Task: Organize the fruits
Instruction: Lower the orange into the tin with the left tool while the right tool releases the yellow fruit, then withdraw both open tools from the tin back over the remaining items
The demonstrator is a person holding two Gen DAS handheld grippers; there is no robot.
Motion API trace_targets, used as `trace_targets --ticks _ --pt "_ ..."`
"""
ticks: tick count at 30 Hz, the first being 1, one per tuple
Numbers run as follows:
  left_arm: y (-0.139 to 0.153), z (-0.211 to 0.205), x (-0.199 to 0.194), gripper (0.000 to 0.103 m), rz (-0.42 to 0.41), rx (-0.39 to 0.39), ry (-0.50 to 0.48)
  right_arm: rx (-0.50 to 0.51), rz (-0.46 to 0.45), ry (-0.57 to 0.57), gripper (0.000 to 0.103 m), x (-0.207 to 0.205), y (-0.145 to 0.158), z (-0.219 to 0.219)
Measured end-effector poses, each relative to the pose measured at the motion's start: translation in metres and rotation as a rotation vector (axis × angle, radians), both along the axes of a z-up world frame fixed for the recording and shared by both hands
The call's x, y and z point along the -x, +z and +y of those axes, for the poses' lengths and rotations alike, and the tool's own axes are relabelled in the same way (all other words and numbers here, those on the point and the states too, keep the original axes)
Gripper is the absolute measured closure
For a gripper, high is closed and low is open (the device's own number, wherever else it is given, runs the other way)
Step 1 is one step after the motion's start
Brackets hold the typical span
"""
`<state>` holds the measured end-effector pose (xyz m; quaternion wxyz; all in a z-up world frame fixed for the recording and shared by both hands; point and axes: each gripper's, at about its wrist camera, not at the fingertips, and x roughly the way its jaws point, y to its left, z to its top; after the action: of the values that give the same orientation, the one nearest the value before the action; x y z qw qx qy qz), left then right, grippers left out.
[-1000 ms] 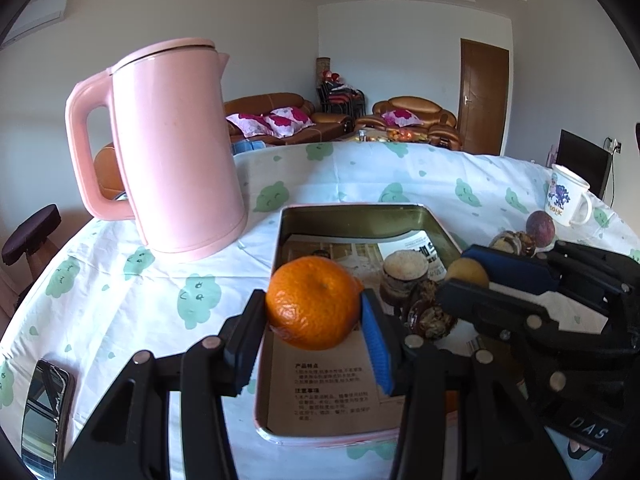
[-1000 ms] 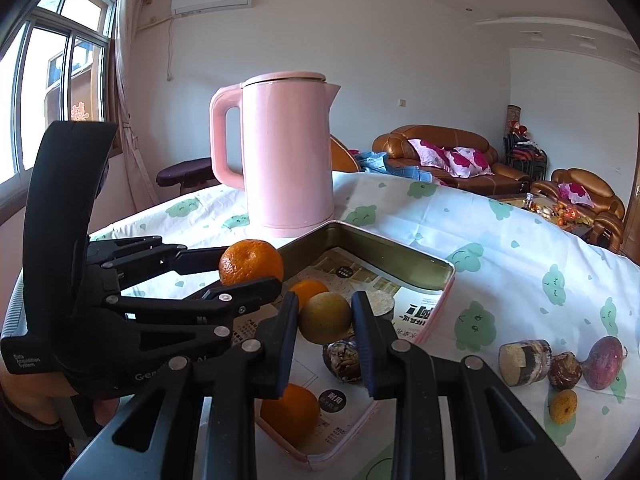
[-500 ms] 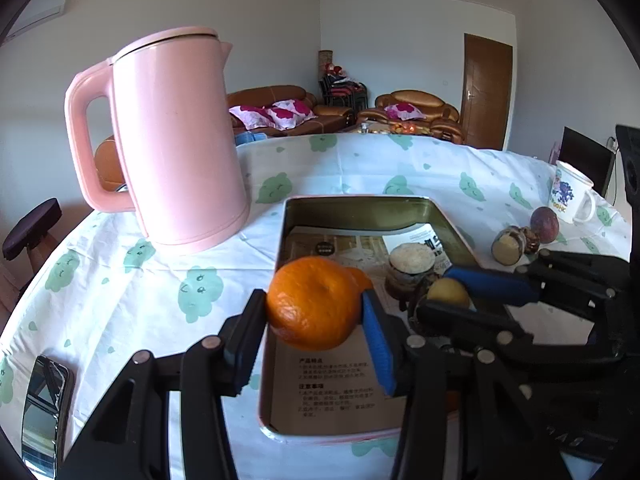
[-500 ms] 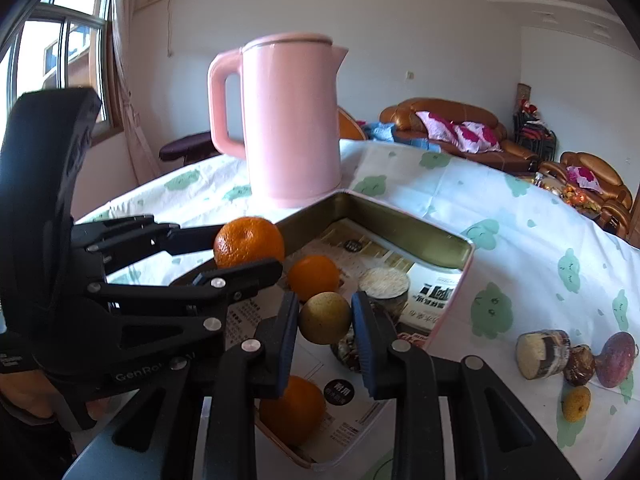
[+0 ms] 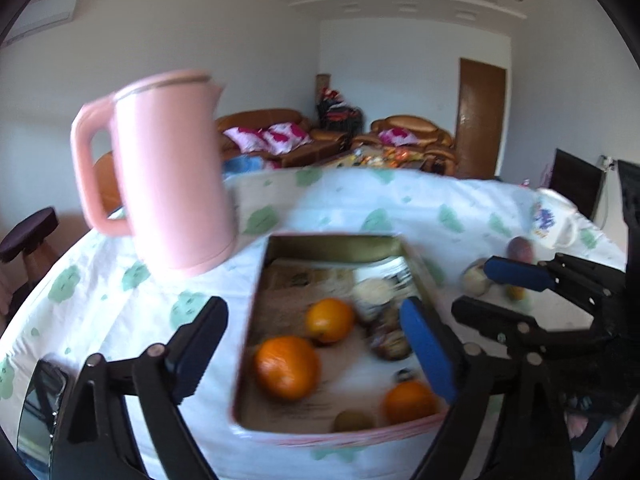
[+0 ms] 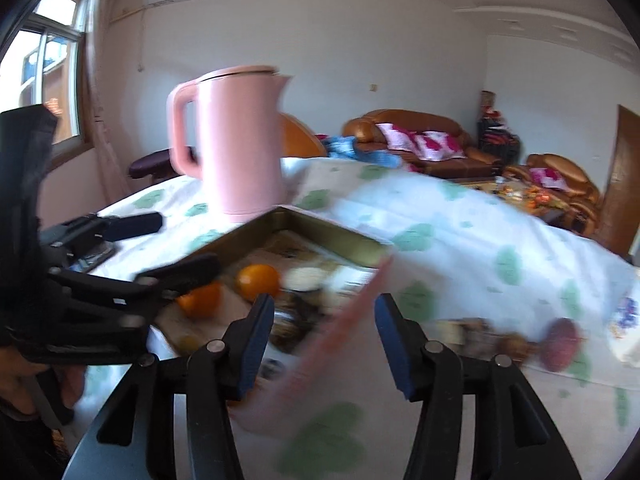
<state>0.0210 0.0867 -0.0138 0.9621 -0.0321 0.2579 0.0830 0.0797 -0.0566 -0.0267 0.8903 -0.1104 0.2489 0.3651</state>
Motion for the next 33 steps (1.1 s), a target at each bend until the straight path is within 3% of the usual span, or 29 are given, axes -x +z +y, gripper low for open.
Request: trace_targets --ticks 3,7,10,20,24,25,28,33 --pt "0.007 -0.026 -0.008 0.004 -0.025 0.021 -0.057 -0.002 0.006 -0.114 0.048 -0.019 0.005 -0.037" --pt "0.005 -0.058 -0.027 0.004 0.002 0.026 -0.138 0.011 0.046 -0.295 0.048 -0.052 -0.002 -0.082" --pt "0.003 -0.08 -0.044 0.004 0.023 0.022 -0.182 0.031 0.105 -0.354 0.048 -0.072 -0.018 -0.103" --pt "-0.007 -0.092 -0.084 0.004 0.081 0.0 -0.15 0.086 0.251 -0.289 0.049 -0.096 -0.047 -0.095" --pt "-0.007 -0.089 -0.085 0.004 0.08 0.011 -0.147 0.088 0.308 -0.264 0.059 -0.102 -0.054 -0.093" --pt "-0.007 -0.089 -0.086 0.004 0.082 0.012 -0.149 0.092 0.327 -0.256 0.066 -0.104 -0.057 -0.092" --pt "-0.007 -0.092 -0.087 0.004 0.086 0.009 -0.158 0.08 0.331 -0.242 0.076 -0.104 -0.057 -0.093" --pt "-0.006 -0.103 -0.09 0.004 0.096 -0.007 -0.187 0.029 0.28 -0.272 0.076 -0.096 -0.048 -0.103"
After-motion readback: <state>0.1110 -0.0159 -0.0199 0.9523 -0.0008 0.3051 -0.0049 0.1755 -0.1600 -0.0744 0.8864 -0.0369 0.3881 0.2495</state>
